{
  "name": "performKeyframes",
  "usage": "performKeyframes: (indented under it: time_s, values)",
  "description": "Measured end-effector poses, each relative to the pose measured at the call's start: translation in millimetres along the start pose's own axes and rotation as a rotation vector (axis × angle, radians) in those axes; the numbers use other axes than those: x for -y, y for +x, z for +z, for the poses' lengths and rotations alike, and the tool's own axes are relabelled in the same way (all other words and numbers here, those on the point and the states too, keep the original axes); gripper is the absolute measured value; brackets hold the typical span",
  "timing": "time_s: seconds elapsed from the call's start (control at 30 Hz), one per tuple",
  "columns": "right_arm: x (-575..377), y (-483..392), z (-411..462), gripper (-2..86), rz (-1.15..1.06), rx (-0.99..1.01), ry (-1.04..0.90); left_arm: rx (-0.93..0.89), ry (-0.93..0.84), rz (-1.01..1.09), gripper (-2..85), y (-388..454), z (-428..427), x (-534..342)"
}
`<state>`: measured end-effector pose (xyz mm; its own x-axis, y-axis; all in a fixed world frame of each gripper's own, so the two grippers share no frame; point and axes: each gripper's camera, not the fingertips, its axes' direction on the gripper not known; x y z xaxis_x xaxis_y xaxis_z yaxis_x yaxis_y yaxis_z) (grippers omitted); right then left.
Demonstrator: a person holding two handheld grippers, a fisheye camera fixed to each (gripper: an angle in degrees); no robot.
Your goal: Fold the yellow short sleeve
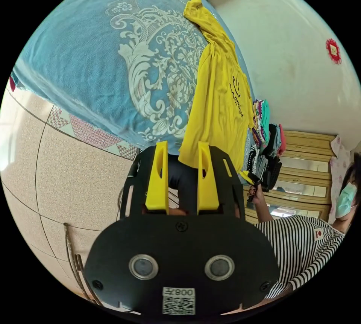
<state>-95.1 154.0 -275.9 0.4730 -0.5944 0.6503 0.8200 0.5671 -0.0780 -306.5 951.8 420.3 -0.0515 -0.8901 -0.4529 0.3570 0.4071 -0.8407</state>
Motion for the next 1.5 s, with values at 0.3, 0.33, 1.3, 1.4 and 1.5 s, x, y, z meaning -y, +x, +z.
performKeyframes:
  time_s: [0.3,0.33,1.3,1.4,1.5]
  values:
    - [-8.6,3.9,36.9,10.2,0.072,-0.06,-0.133,0.005,-0.065,0.033,12.6,-36.3,12.6,-27.6]
    - [-7.9,5.0,37.5,10.1,0.081,-0.054,-0.133,0.002,-0.066,0.039,12.4,-37.4,13.3,-28.4]
    - [-93.8,-1.2,-198.6,0.6,-0.135,0.22,0.071,-0.421,0.156,0.145,2.0,-64.2,-94.3,-160.5]
    - [-97.1,16.5,-200.3,0.5,-0.113,0.247,0.076,-0.475,0.192,0.031,1.9,-88.0,-83.8,-166.0]
    - [-97.8,30.5,-186.2,0.5,-0.087,0.238,0.05,-0.477,0.212,0.002,1.9,-92.6,-79.0,-166.3]
